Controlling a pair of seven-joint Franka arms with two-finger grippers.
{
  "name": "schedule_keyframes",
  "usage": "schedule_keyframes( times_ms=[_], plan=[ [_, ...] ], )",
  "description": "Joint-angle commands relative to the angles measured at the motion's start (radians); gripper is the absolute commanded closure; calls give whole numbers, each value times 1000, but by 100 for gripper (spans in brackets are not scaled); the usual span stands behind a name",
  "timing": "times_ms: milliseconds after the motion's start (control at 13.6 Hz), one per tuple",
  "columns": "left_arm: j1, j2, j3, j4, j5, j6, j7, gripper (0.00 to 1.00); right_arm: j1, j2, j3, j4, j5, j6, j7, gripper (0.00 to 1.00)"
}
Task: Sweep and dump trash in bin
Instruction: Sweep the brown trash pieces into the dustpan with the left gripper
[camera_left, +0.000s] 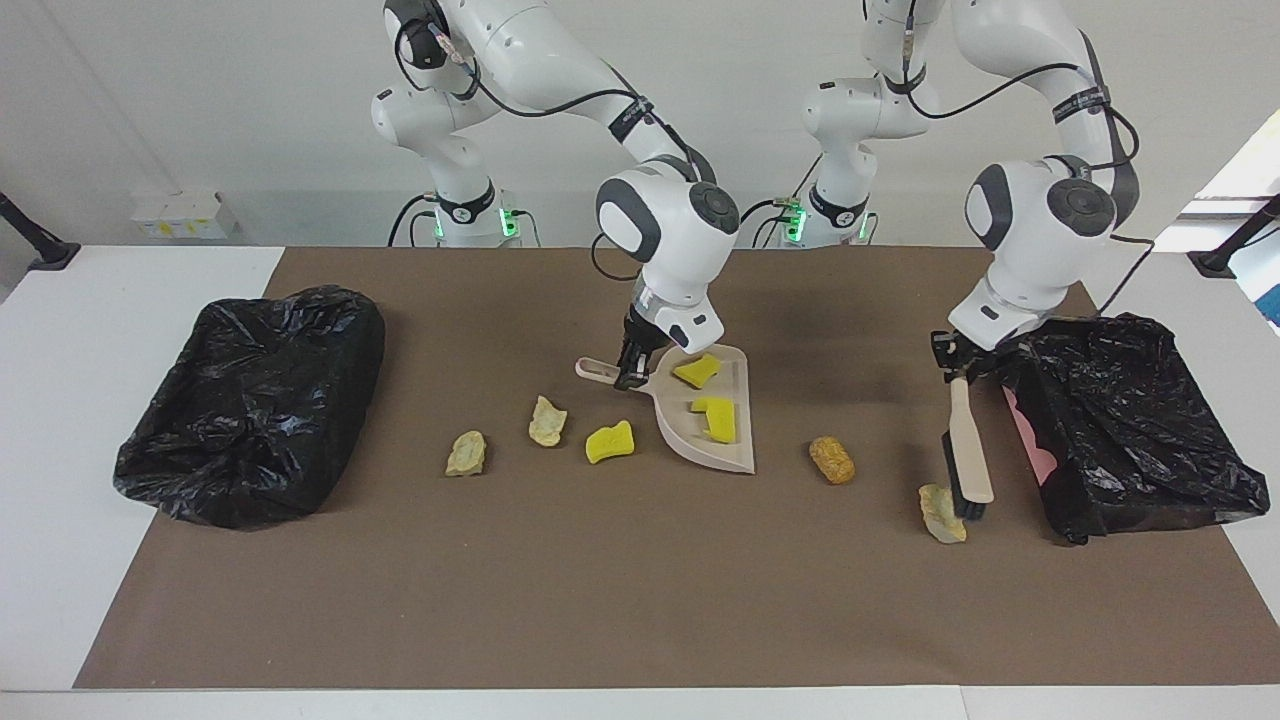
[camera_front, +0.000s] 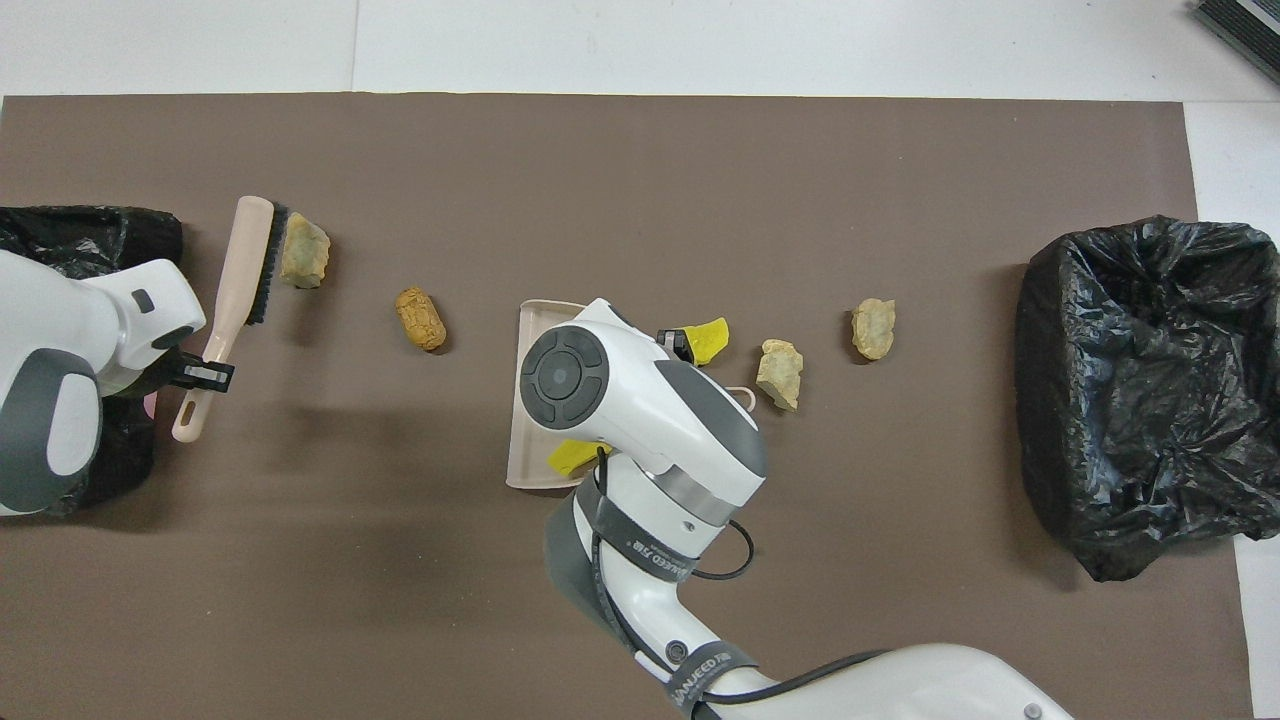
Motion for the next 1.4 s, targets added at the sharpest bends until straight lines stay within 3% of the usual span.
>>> schedule_keyframes(
  times_ms=[0,147,515,1103,1324],
  plan=[
    [33,103,-14,94,67,32,20,100,-4,-14,6,-9,-28,-14,16,100],
    [36,140,-14,114,78,52,84,100,-4,-13,6,-11,-22,-14,18,100],
    [7,120,-28,79,73,6,247,100,-4,-13,6,-9,-19,-23,24,100],
    [-157,-9,-28,-136,15,0,267,100,-16,-10,8,-16,-1,-1,36,100],
    [-235,-52,-28,-199,1,-2,165,100,-19,-10,8,-20,1,12,36,100]
  ],
)
